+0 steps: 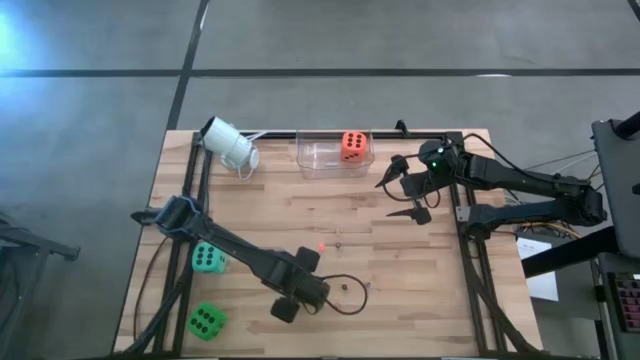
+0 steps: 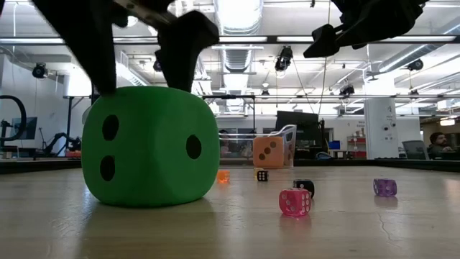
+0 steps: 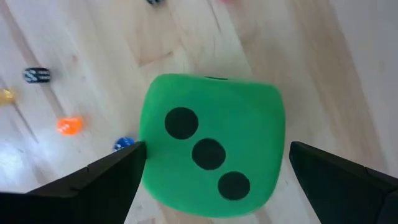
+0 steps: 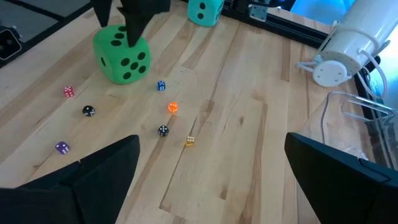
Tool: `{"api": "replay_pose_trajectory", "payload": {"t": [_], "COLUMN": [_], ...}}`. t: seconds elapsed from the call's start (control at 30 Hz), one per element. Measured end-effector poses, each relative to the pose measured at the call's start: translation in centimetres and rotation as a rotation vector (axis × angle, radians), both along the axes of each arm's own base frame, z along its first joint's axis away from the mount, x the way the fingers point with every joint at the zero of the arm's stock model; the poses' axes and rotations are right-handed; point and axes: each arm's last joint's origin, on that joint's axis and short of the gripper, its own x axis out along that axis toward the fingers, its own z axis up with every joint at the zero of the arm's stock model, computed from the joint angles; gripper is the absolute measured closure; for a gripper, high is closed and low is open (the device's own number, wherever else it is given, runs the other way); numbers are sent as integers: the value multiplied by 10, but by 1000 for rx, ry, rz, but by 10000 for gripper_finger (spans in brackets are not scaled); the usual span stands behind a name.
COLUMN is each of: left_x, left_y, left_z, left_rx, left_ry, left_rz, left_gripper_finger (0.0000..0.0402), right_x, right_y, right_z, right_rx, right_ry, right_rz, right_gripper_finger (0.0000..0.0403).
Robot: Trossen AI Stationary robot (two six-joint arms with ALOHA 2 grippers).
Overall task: Pick & Place Dice
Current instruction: Put the top big green dice into the transparent bin
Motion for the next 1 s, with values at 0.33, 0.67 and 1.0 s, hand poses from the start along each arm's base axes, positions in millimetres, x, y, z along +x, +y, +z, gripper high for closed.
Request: {"api": "replay_pose_trajectory", "payload": {"t": [0.33,0.67,1.0], "left_x": [1,4,4], "left_y": [3,0,0], "left_z": [-4,5,5], "left_rx": [-42,-64,-47], "left_ry": [6,-2,-4], "left_rz": [-4,-34,-57], "left_gripper_finger": [2,2,2], "right_x": [0,0,0], "right_y": [0,0,0], "right_z": [0,0,0], "right_rx": [0,0,0], "right_ry": [0,0,0], "right_rz": [0,0,0], "right_gripper_finger": [3,3,3]}}
